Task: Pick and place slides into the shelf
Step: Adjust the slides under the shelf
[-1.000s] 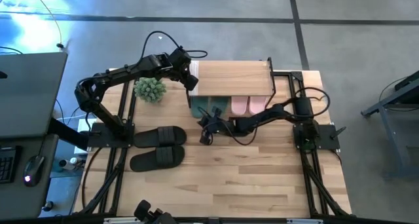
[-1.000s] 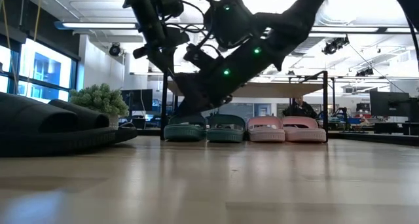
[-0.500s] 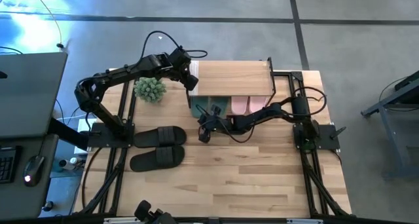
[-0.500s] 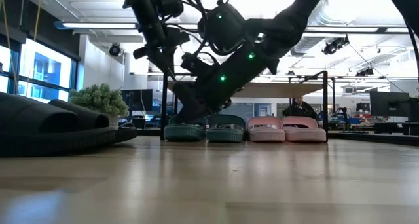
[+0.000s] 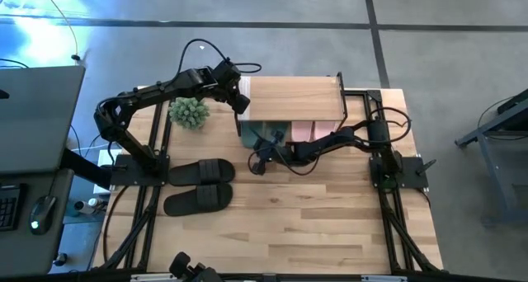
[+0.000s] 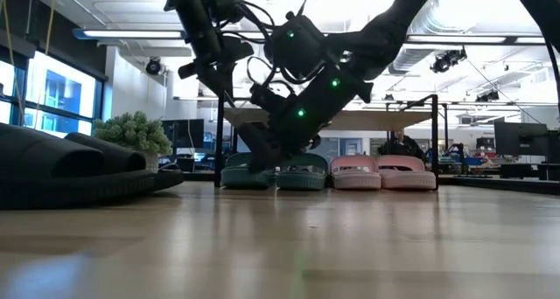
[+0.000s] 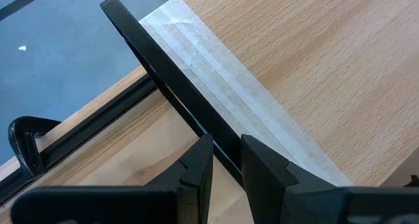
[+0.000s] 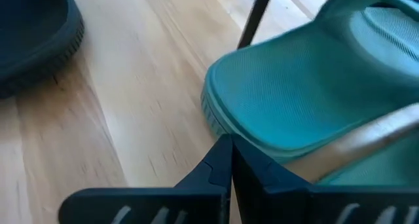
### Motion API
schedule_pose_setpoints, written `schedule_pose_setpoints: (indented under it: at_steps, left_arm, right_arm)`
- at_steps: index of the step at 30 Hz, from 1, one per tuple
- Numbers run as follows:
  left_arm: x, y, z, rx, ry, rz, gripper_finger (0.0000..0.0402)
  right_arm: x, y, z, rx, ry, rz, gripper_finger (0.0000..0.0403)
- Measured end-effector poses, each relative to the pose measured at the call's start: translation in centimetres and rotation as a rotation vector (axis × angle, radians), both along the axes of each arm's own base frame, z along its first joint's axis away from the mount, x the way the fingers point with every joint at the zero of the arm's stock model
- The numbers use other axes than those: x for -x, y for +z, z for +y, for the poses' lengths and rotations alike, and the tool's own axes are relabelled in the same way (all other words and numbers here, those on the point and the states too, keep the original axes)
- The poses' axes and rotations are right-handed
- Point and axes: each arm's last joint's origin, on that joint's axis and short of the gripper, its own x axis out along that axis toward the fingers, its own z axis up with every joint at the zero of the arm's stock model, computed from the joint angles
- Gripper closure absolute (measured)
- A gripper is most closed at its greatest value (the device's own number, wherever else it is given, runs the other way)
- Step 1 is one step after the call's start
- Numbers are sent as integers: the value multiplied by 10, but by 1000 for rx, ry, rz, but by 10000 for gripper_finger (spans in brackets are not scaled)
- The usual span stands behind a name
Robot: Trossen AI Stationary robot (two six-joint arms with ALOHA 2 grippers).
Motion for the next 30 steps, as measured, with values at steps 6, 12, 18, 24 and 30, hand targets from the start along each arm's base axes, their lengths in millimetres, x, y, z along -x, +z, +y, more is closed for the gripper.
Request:
schedule_pose_setpoints:
  at_steps: [6,12,18,24,30]
  left_arm:
    - [0,0,0,0,0,0,334]
    - [0,0,0,0,0,0,334]
    - [0,0,0,0,0,0,334]
    - [0,0,0,0,0,0,334]
    - [0,0,0,0,0,0,334]
  right_arm:
    - [4,-4,0,-15,-39,41,403]
    - [5,-4,2,-6,-54,52,403]
    - [2,-2,16,21,-28,26,403]
    - [-5,5,33,15,107,-50,403]
    - [-9,9,17,7,148,-92,403]
